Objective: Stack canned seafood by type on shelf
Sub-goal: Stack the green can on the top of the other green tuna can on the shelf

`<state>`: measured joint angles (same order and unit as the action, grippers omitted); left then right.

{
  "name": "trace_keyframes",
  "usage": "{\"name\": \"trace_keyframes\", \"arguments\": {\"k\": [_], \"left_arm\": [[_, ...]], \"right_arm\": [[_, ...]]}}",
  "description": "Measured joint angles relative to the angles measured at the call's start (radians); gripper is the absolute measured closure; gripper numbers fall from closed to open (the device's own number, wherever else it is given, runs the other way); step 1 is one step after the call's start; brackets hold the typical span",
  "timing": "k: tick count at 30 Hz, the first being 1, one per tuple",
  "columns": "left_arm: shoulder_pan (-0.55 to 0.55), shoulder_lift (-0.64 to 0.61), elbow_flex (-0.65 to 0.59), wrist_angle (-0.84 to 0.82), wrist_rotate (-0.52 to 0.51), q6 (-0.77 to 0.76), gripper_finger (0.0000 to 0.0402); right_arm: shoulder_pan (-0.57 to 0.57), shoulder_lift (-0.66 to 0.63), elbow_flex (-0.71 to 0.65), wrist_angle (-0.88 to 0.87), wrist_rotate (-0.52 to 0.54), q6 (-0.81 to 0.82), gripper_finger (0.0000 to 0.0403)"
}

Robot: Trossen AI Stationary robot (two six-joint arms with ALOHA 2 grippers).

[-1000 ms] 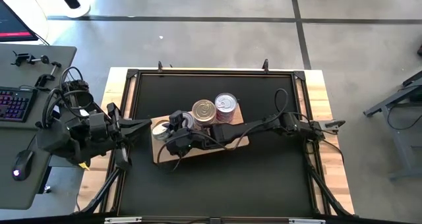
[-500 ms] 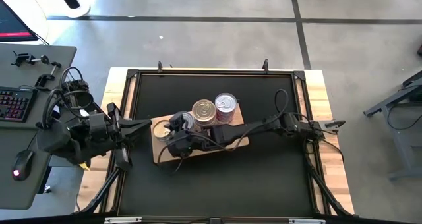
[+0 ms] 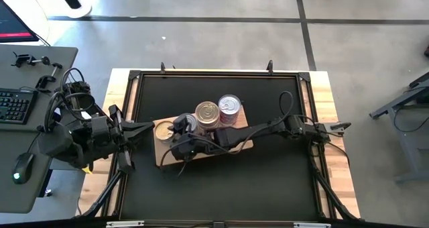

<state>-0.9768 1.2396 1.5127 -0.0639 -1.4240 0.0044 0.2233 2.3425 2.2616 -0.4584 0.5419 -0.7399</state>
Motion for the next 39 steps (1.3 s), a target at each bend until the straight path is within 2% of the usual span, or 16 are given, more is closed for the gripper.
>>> {"name": "trace_keyframes", "arguments": {"k": [12,18,22,26,28,30,33,39], "left_arm": [[0.000,0.000,0.000,-0.020,0.000,0.000,0.0402],[-0.001,0.004,0.000,-0.091,0.000,-0.065,0.0401],[-0.023,0.022,0.000,-0.338,0.007,-0.313,0.0401],[-0.042,0.056,0.000,-0.681,0.100,-0.726,0.0402],[-0.046,0.071,-0.001,-0.810,0.114,-0.932,0.0401],[-0.053,0.081,-0.001,-0.901,0.134,-1.075,0.0402],[-0.069,0.094,-0.001,-0.944,0.159,-1.158,0.0402],[-0.094,0.091,-0.001,-0.933,0.156,-1.129,0.0402]], "right_arm": [[-0.003,0.000,0.064,0.004,0.002,0.016,0.0128],[-0.007,-0.001,0.068,-0.091,-0.068,0.087,0.0128],[-0.007,-0.001,0.067,-0.112,-0.092,0.115,0.0128],[-0.008,-0.001,0.065,-0.113,-0.093,0.120,0.0128],[-0.009,-0.001,0.065,-0.107,-0.093,0.120,0.0128],[-0.012,-0.001,0.065,-0.104,-0.094,0.120,0.0128],[-0.022,-0.001,0.065,-0.095,-0.092,0.120,0.0128],[-0.047,-0.001,0.064,-0.048,-0.092,0.124,0.0128]]}}
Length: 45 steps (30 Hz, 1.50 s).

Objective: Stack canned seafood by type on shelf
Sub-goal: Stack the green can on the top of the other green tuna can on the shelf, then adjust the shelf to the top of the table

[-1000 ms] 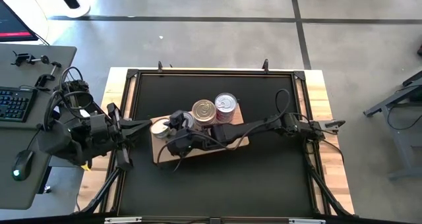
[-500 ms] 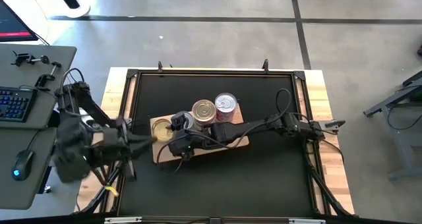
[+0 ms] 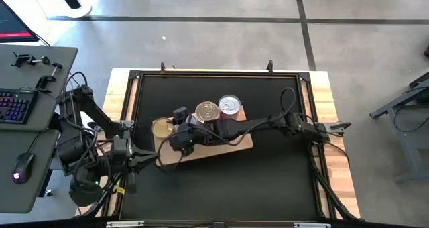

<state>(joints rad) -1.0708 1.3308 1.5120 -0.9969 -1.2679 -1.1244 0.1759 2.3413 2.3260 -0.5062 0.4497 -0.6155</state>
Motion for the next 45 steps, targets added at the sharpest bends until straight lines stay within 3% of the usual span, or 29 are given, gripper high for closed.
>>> {"name": "trace_keyframes", "arguments": {"k": [6,16,24,30,33,36,41,45], "left_arm": [[-0.004,-0.002,0.000,0.000,0.000,0.002,0.0401],[-0.056,-0.005,0.000,-0.005,0.008,0.035,0.0402],[-0.098,0.122,0.002,-0.043,0.088,-0.062,0.0402],[-0.097,0.280,0.002,-0.041,0.287,-0.387,0.0402],[-0.100,0.351,0.002,0.042,0.296,-0.455,0.0402],[-0.104,0.396,0.000,0.162,0.288,-0.462,0.0402],[-0.091,0.435,0.000,0.300,0.301,-0.462,0.0402],[-0.049,0.456,0.000,0.292,0.402,-0.463,0.0402]], "right_arm": [[-0.001,0.000,0.000,0.071,-0.013,-0.012,0.0128],[0.028,-0.037,0.023,0.003,0.004,0.012,0.0128],[0.034,-0.167,0.021,-0.230,-0.265,0.379,0.0127],[0.048,-0.247,0.022,-0.402,-0.447,0.576,0.0127],[0.072,-0.262,0.022,-0.504,-0.529,0.652,0.0128],[0.113,-0.264,0.021,-0.626,-0.568,0.741,0.0127],[0.210,-0.262,-0.010,-0.796,-0.582,0.719,0.0127],[0.284,-0.262,-0.105,-0.838,-0.555,0.743,0.0130]]}}
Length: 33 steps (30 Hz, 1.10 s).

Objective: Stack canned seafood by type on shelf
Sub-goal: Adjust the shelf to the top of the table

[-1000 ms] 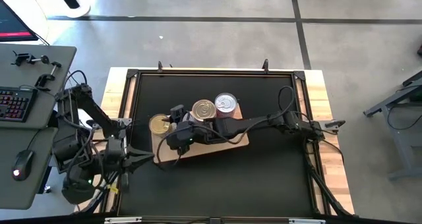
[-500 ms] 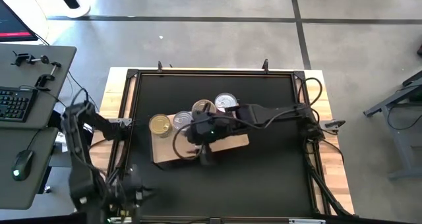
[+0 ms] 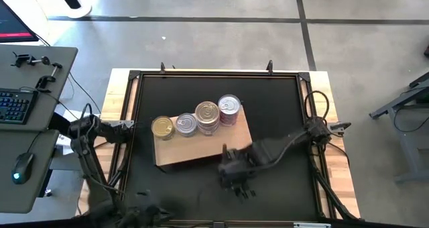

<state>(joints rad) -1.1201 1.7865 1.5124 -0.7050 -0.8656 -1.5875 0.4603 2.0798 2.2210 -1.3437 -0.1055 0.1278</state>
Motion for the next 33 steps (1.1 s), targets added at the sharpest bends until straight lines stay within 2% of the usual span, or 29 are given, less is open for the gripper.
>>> {"name": "trace_keyframes", "arguments": {"k": [3,6,9,10,12,16,19,22,24,28,30,33], "left_arm": [[0.062,0.025,0.000,-0.013,0.142,0.040,0.0402],[0.119,0.049,0.000,0.009,0.230,0.127,0.0402],[0.149,0.058,0.000,0.016,0.198,0.180,0.0402],[0.151,0.059,0.000,0.014,0.167,0.187,0.0402],[0.149,0.058,0.000,0.001,0.083,0.187,0.0402],[0.132,0.045,-0.034,-0.018,-0.055,0.088,0.0402],[0.107,0.011,-0.172,0.166,-0.127,0.024,0.0402],[0.077,-0.040,-0.368,0.474,-0.130,0.047,0.0402],[0.049,-0.084,-0.512,0.704,-0.147,0.071,0.0402],[-0.027,-0.167,-0.770,1.059,-0.284,0.155,0.0402],[-0.052,-0.204,-0.845,1.125,-0.316,0.187,0.0402],[-0.051,-0.248,-0.903,1.102,-0.300,0.194,0.0402]], "right_arm": [[0.051,-0.019,-0.151,-0.012,-0.005,0.008,0.0162],[0.090,-0.102,-0.378,0.084,-0.049,0.060,0.0243],[0.117,-0.255,-0.648,0.267,-0.098,0.194,0.0360],[0.121,-0.317,-0.747,0.351,-0.102,0.267,0.0381],[0.125,-0.447,-0.942,0.528,-0.094,0.439,0.0383],[0.155,-0.689,-1.274,0.909,0.059,0.789,0.0394],[0.198,-0.807,-1.451,1.144,0.197,0.947,0.0397],[0.222,-0.861,-1.542,1.302,0.313,1.022,0.0396],[0.227,-0.866,-1.561,1.348,0.345,1.015,0.0401],[0.224,-0.863,-1.540,1.372,0.364,0.992,0.0401],[0.222,-0.862,-1.525,1.371,0.394,0.974,0.0402],[0.222,-0.862,-1.507,1.367,0.432,0.966,0.0402]]}}
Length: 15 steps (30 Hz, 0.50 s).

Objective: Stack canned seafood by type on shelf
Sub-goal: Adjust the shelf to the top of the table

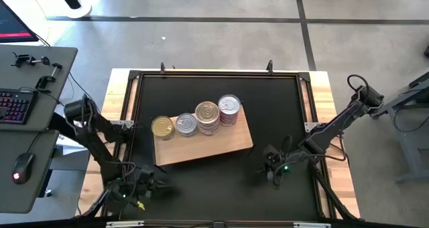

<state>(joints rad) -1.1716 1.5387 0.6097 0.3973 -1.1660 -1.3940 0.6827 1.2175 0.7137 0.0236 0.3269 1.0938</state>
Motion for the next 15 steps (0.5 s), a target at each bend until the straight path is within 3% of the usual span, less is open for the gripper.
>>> {"name": "trace_keyframes", "arguments": {"k": [15], "left_arm": [[0.013,-0.176,-0.026,-0.615,0.116,-0.239,0.0402]], "right_arm": [[-0.004,0.000,0.005,-0.051,0.037,0.024,0.0403]]}}
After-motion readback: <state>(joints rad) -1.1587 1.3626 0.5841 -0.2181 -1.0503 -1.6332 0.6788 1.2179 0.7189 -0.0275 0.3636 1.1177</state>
